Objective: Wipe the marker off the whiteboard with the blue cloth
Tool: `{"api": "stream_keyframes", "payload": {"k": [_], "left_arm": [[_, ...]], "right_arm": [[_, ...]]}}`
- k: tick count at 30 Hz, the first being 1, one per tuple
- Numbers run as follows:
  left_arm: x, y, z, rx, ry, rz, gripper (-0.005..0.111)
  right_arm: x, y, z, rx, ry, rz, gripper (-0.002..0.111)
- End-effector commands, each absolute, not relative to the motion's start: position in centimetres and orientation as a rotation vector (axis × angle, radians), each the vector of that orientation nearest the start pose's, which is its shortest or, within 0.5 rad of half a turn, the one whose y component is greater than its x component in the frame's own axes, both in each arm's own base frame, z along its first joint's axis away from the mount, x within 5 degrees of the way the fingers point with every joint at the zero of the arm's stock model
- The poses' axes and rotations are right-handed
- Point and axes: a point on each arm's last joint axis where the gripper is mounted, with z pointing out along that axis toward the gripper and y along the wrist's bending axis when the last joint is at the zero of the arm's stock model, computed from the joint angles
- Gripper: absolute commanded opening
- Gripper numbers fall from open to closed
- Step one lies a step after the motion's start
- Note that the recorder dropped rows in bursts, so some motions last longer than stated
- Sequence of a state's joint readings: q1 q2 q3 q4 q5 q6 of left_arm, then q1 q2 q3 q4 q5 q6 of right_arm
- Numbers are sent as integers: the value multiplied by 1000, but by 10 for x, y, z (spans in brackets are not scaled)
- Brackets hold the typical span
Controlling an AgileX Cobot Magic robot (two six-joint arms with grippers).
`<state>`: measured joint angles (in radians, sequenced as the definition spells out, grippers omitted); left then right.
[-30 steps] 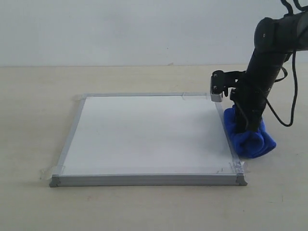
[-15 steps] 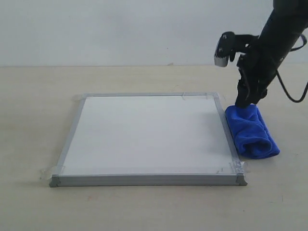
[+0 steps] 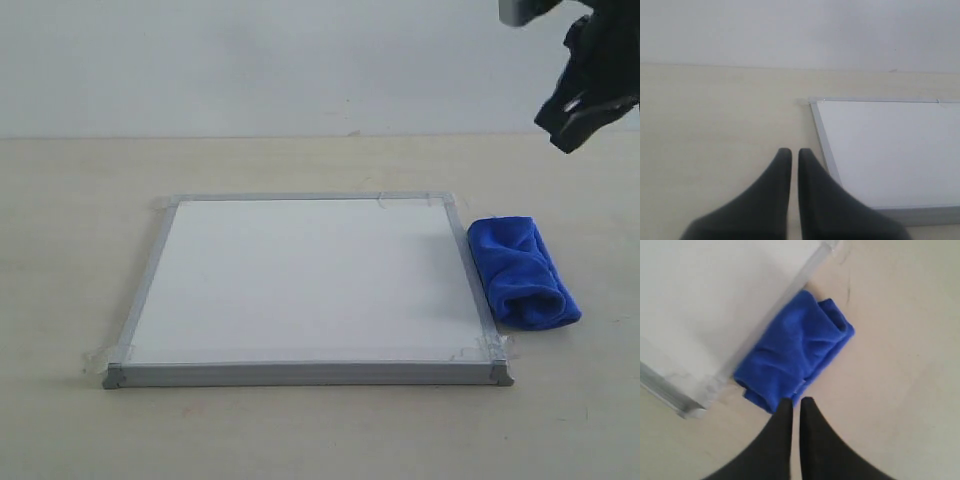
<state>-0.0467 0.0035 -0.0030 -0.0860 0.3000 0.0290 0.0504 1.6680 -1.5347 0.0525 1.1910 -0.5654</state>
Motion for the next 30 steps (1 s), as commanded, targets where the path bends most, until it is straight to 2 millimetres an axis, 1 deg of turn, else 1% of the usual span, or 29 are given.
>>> {"api": "stream_keyframes", "payload": {"k": [1, 4, 5, 10, 13, 15, 17, 19, 23, 28, 30], "left_arm": [[54, -5, 187, 12, 1776, -90, 5], [54, -5, 187, 12, 1776, -90, 5], [54, -5, 187, 12, 1776, -90, 5], [54, -5, 187, 12, 1776, -90, 5], [54, -5, 187, 12, 1776, -90, 5], [54, -5, 187, 12, 1776, -90, 5], [54, -5, 187, 12, 1776, -90, 5], [54, -5, 187, 12, 1776, -90, 5], [54, -5, 187, 12, 1776, -90, 5], [54, -5, 187, 12, 1776, -90, 5], [54, -5, 187, 12, 1776, -90, 5]], "right_arm": [[319, 34, 351, -687, 2635, 189, 0], [300, 37, 355, -644, 2567, 236, 0], [294, 36, 355, -591, 2549, 238, 0], [252, 37, 333, -421, 2449, 291, 0], [225, 38, 318, -361, 2371, 325, 0], [210, 35, 309, -319, 2319, 309, 0], [195, 34, 298, -286, 2320, 308, 0], [181, 34, 291, -287, 2337, 320, 0], [166, 35, 289, -310, 2352, 338, 0], [162, 35, 292, -313, 2326, 336, 0], [157, 36, 297, -338, 2285, 311, 0]]}}
